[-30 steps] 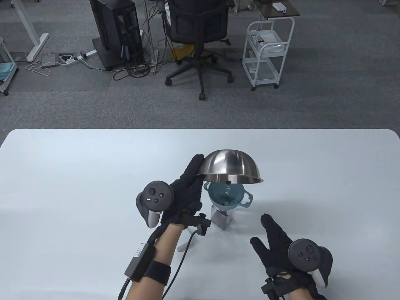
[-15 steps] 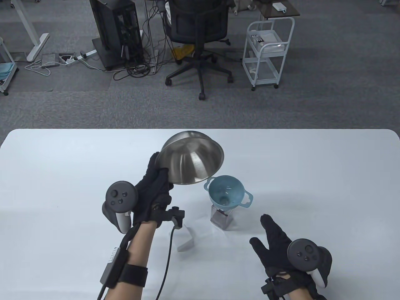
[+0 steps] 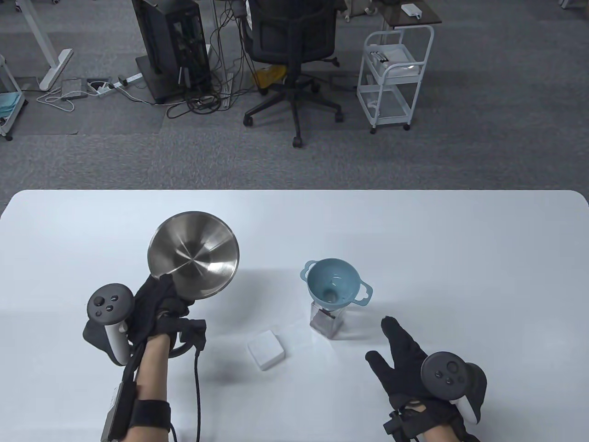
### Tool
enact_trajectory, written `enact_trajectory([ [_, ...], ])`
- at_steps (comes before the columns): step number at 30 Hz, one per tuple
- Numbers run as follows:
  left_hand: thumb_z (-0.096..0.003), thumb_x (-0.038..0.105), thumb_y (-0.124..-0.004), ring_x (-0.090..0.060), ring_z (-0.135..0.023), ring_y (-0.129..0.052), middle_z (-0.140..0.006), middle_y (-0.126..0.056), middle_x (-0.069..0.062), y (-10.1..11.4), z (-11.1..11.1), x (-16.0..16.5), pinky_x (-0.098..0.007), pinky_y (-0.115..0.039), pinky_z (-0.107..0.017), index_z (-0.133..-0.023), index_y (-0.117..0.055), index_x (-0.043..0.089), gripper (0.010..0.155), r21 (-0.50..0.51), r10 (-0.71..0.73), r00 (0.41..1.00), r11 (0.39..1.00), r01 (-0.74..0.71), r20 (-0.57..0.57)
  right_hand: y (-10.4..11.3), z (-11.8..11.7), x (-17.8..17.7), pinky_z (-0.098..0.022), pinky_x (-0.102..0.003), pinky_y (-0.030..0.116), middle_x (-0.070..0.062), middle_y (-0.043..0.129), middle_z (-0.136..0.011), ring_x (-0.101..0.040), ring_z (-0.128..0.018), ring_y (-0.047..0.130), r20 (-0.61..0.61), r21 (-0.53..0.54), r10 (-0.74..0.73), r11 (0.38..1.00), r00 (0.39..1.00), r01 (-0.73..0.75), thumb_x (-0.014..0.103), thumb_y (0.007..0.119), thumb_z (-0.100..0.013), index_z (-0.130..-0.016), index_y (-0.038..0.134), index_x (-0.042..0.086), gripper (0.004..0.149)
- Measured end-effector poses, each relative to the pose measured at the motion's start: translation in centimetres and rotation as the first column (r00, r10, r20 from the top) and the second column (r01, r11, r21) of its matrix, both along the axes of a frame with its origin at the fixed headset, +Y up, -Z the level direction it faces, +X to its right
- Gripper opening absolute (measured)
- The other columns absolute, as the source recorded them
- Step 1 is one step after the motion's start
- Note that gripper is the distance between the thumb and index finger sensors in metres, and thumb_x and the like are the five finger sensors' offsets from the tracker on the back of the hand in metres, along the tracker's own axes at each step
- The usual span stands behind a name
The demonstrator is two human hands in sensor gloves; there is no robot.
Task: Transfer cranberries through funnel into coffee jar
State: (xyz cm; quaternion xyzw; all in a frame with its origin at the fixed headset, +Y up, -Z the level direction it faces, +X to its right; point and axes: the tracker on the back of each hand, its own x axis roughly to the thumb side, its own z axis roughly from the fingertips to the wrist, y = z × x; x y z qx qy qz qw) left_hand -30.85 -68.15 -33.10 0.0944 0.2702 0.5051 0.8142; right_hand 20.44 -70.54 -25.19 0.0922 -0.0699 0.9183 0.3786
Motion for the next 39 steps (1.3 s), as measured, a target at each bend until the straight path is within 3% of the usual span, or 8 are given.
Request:
enact_trajectory([
  [10,-0.0602,0.031,-0.072,-0.015,-0.046,-0.121,-0.074,-0.101,-0.02,-6.4,1.4,-2.5,-0.023,-0.105,-0.027,-0.093,-0.076,0.0,0.045,-0.184,0.125,0.985,0.972,-0.145,-0.118,0.0,0.0,-0.1,-0.064,-0.055,0.064,-0.023,0.062,-0.109,-0.047,-0.094,0.07,-0.004,-0.008,0.003,1.0,1.0,-0.003,0.058,0.072,-0.05,-0.106,0.045,0.005,0.082],
  [19,-0.06,0.031,-0.071,-0.015,-0.047,-0.121,-0.075,-0.101,-0.017,-8.8,1.9,-3.0,-0.023,-0.105,-0.027,-0.094,-0.075,-0.001,0.047,-0.234,0.172,0.975,0.951,-0.202,-0.143,0.0,0.0,-0.1,-0.064,-0.055,0.064,-0.023,0.062,-0.109,-0.047,-0.094,0.07,-0.002,-0.009,0.002,1.0,1.0,-0.002,0.058,0.072,-0.05,-0.106,0.045,0.005,0.082],
  [28,-0.0599,0.035,-0.07,-0.017,-0.049,-0.12,-0.076,-0.101,-0.015,-8.7,2.1,-3.3,-0.025,-0.105,-0.029,-0.094,-0.075,0.0,0.049,-0.261,0.174,0.975,0.943,-0.205,-0.14,0.0,0.0,0.0,-0.064,-0.055,0.064,-0.023,0.062,-0.109,-0.047,-0.094,0.07,0.0,-0.01,0.001,1.0,1.0,-0.001,0.058,0.072,-0.05,-0.106,0.045,0.005,0.082],
  [34,-0.0571,0.05,-0.067,-0.024,-0.051,-0.119,-0.08,-0.1,-0.016,-7.5,2.7,-4.1,-0.031,-0.101,-0.031,-0.099,-0.072,0.004,0.063,-0.323,0.067,0.989,0.94,-0.107,-0.132,-0.1,-0.1,-0.1,-0.064,-0.055,0.064,-0.022,0.062,-0.109,-0.047,-0.094,0.07,-0.002,-0.012,0.001,1.0,1.0,-0.001,0.058,0.072,-0.05,-0.106,0.045,0.005,0.082],
  [39,-0.0559,0.058,-0.063,-0.042,-0.083,-0.097,-0.108,-0.072,-0.023,-5.0,3.3,-5.1,-0.047,-0.086,-0.055,-0.112,-0.052,0.01,0.075,-0.345,-0.108,0.988,0.937,0.063,-0.112,-0.1,-0.1,-0.1,-0.064,-0.055,0.064,-0.022,0.062,-0.109,-0.047,-0.094,0.07,-0.002,-0.012,0.004,1.0,1.0,-0.004,0.058,0.072,-0.05,-0.106,0.045,0.005,0.082],
])
